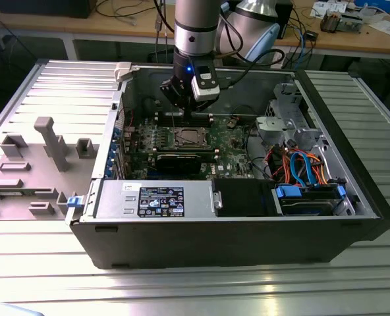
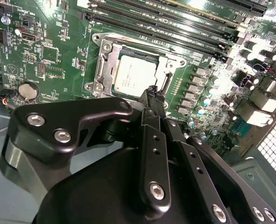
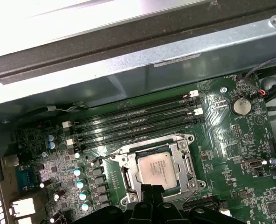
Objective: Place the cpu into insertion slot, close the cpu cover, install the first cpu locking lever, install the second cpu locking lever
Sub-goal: 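Install the first cpu locking lever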
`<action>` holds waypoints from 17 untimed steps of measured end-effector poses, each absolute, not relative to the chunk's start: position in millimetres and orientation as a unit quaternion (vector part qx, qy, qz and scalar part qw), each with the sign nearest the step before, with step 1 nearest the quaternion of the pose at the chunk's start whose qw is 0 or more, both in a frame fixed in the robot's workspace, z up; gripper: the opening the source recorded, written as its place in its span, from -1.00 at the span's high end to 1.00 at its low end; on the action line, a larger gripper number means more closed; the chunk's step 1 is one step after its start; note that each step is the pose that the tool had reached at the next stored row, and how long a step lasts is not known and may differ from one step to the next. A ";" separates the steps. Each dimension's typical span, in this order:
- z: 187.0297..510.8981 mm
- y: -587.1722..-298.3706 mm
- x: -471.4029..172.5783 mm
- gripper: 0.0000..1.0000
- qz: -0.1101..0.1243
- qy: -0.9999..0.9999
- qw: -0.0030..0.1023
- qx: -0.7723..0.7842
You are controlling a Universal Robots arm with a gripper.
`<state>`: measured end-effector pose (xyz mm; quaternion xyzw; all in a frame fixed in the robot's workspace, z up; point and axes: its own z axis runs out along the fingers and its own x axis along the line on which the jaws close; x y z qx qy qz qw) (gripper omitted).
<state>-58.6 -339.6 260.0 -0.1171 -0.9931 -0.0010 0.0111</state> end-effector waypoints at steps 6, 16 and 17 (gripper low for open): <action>260.0 -339.6 -64.4 0.79 -0.001 -0.993 0.011 -0.116; 259.8 -339.6 -67.2 0.79 0.000 -0.999 0.011 -0.052; 259.8 -339.6 -67.4 0.79 0.000 -0.999 0.011 -0.051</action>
